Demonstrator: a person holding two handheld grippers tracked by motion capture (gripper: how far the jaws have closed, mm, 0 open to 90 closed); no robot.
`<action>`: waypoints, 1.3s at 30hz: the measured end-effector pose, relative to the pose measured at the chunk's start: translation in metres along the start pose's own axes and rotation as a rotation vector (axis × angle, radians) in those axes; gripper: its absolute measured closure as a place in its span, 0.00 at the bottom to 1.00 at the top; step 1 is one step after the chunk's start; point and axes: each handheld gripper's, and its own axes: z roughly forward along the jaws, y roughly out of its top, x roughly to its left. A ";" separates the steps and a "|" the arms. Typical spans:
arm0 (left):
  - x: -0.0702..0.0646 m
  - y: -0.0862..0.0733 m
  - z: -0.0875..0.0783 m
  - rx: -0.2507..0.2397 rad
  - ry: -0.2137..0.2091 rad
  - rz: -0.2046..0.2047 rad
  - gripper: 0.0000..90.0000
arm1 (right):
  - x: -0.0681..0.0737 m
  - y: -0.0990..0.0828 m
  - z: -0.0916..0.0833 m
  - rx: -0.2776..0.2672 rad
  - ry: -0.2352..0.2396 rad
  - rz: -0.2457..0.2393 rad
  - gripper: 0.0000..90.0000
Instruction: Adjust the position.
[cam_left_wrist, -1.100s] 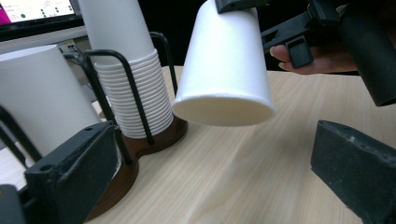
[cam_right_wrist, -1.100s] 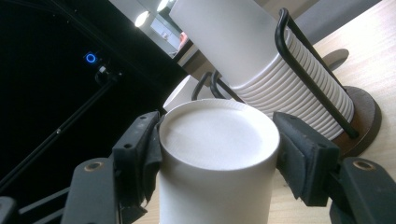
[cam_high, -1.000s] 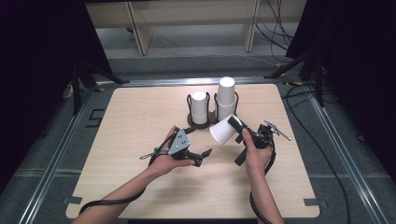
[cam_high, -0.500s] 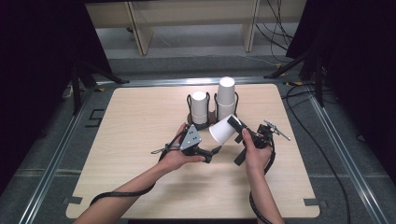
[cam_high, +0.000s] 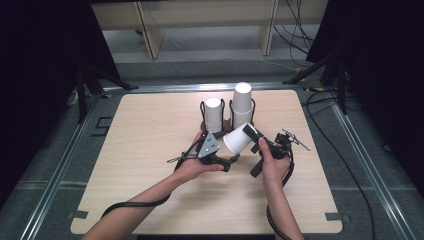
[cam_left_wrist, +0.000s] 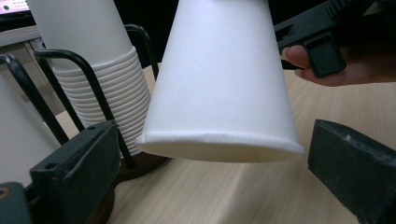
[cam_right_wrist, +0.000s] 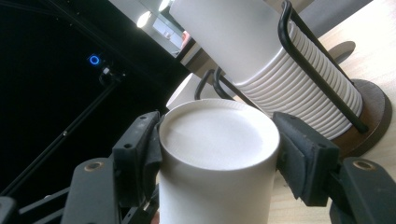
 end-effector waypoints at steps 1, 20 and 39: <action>0.000 0.000 0.000 -0.001 0.000 -0.002 0.02 | 0.000 0.000 0.001 -0.006 -0.001 0.003 0.40; -0.001 -0.001 0.007 -0.020 -0.002 -0.002 0.09 | -0.001 0.000 0.002 -0.008 0.018 0.013 0.40; 0.001 -0.002 0.004 -0.036 -0.004 -0.001 0.22 | 0.000 0.001 0.001 -0.007 0.019 0.016 0.38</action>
